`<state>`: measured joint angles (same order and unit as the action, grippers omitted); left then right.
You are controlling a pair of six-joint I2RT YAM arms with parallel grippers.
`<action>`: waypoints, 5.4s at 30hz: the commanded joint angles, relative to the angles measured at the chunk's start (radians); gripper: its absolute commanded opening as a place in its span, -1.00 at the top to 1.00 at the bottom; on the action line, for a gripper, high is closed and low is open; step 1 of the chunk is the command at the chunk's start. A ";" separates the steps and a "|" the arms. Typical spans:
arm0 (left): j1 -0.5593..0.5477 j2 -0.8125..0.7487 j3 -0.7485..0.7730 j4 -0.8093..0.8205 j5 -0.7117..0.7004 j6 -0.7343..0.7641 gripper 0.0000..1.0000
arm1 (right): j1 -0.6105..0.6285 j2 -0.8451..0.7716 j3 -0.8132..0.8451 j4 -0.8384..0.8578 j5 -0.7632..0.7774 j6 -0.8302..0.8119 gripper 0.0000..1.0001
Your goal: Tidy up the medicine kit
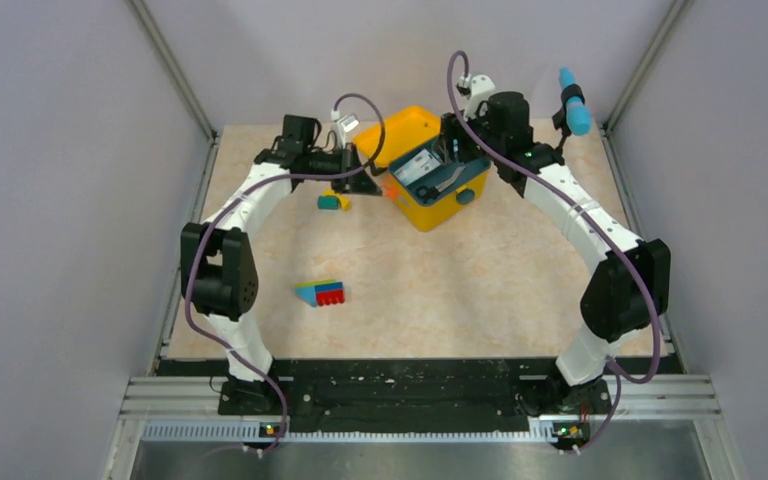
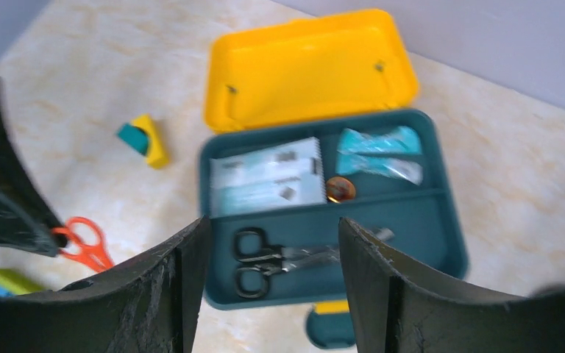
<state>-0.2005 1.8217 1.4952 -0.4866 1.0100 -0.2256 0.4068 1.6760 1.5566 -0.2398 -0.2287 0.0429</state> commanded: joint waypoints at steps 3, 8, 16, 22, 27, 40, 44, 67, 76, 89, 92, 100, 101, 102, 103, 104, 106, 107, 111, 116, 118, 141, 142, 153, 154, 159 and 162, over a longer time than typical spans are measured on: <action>-0.106 0.096 0.212 0.175 -0.155 -0.138 1.00 | -0.033 -0.055 -0.034 -0.001 0.287 0.004 -0.24; -0.136 0.154 0.244 0.358 -0.346 -0.367 1.00 | -0.037 -0.076 -0.074 0.021 0.417 0.017 -0.25; -0.200 0.268 0.296 0.398 -0.418 -0.439 1.00 | -0.039 -0.111 -0.109 0.024 0.447 0.006 -0.24; -0.212 0.293 0.288 0.425 -0.414 -0.460 0.96 | -0.042 -0.114 -0.125 0.024 0.451 -0.012 -0.24; -0.223 0.281 0.259 0.427 -0.400 -0.439 0.74 | -0.042 -0.101 -0.128 0.024 0.450 -0.019 -0.24; -0.229 0.218 0.189 0.381 -0.381 -0.355 0.36 | -0.052 -0.084 -0.137 0.033 0.448 -0.021 -0.30; -0.159 -0.005 0.080 0.310 -0.391 -0.191 -0.02 | -0.060 -0.076 -0.149 0.022 0.418 -0.002 -0.38; 0.045 0.277 0.148 0.575 -0.385 -0.601 -0.81 | -0.117 0.043 -0.090 -0.104 0.139 -0.092 -0.75; 0.045 0.277 0.148 0.575 -0.385 -0.601 -0.81 | -0.147 0.180 0.018 -0.162 0.118 -0.096 -0.77; 0.055 0.774 0.687 0.793 -0.539 -0.650 -0.96 | -0.175 0.244 0.103 -0.197 0.090 -0.169 -0.80; 0.048 0.835 0.778 0.800 -0.597 -0.646 -0.97 | -0.184 0.258 0.138 -0.208 0.115 -0.197 -0.81; 0.028 0.823 0.732 0.832 -0.549 -0.674 -0.97 | -0.217 0.338 0.236 -0.233 0.140 -0.218 -0.81; 0.024 0.827 0.733 0.847 -0.533 -0.679 -0.97 | -0.218 0.347 0.237 -0.230 0.157 -0.227 -0.81; 0.019 0.832 0.739 0.865 -0.510 -0.685 -0.97 | -0.217 0.357 0.236 -0.224 0.176 -0.239 -0.81; 0.014 0.840 0.747 0.881 -0.478 -0.694 -0.97 | -0.217 0.365 0.233 -0.215 0.204 -0.247 -0.81; 0.007 0.848 0.756 0.899 -0.457 -0.706 -0.97 | -0.219 0.372 0.227 -0.191 0.222 -0.258 -0.81; -0.008 0.857 0.768 0.936 -0.422 -0.733 -0.97 | -0.222 0.393 0.226 -0.170 0.223 -0.285 -0.83; -0.016 0.854 0.768 0.952 -0.407 -0.744 -0.97 | -0.223 0.407 0.238 -0.173 0.214 -0.293 -0.83; -0.026 0.790 0.732 1.028 -0.340 -0.777 -0.94 | -0.232 0.463 0.323 -0.208 0.077 -0.273 -0.81; -0.007 0.606 0.573 1.151 -0.273 -0.755 -0.89 | -0.231 0.480 0.368 -0.232 -0.074 -0.229 -0.79; 0.001 0.526 0.509 1.194 -0.227 -0.724 -0.88 | -0.230 0.473 0.352 -0.235 -0.113 -0.215 -0.77; -0.144 0.036 -0.083 0.930 -0.022 -0.133 -0.84 | -0.316 -0.226 -0.183 -0.576 -0.436 -0.421 -0.77; -0.148 0.018 -0.095 0.911 -0.035 -0.112 -0.84 | -0.315 -0.248 -0.225 -0.551 -0.463 -0.397 -0.77; -0.153 -0.012 0.031 0.608 -0.356 -0.074 -0.97 | -0.323 -0.253 -0.593 0.195 -0.604 0.169 -0.77; -0.154 0.013 0.061 0.584 -0.396 -0.090 -0.97 | -0.325 -0.235 -0.614 0.267 -0.620 0.205 -0.77; -0.154 0.183 0.271 0.526 -0.403 -0.092 -0.98 | -0.330 -0.125 -0.625 0.498 -0.669 0.332 -0.80; -0.155 0.309 0.415 0.493 -0.378 -0.093 -0.97 | -0.339 -0.059 -0.612 0.541 -0.694 0.366 -0.81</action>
<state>-0.3561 1.9961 1.7615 0.0769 0.6445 -0.3122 0.0845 1.5570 0.9241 0.0906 -0.8551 0.2955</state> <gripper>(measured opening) 0.986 0.901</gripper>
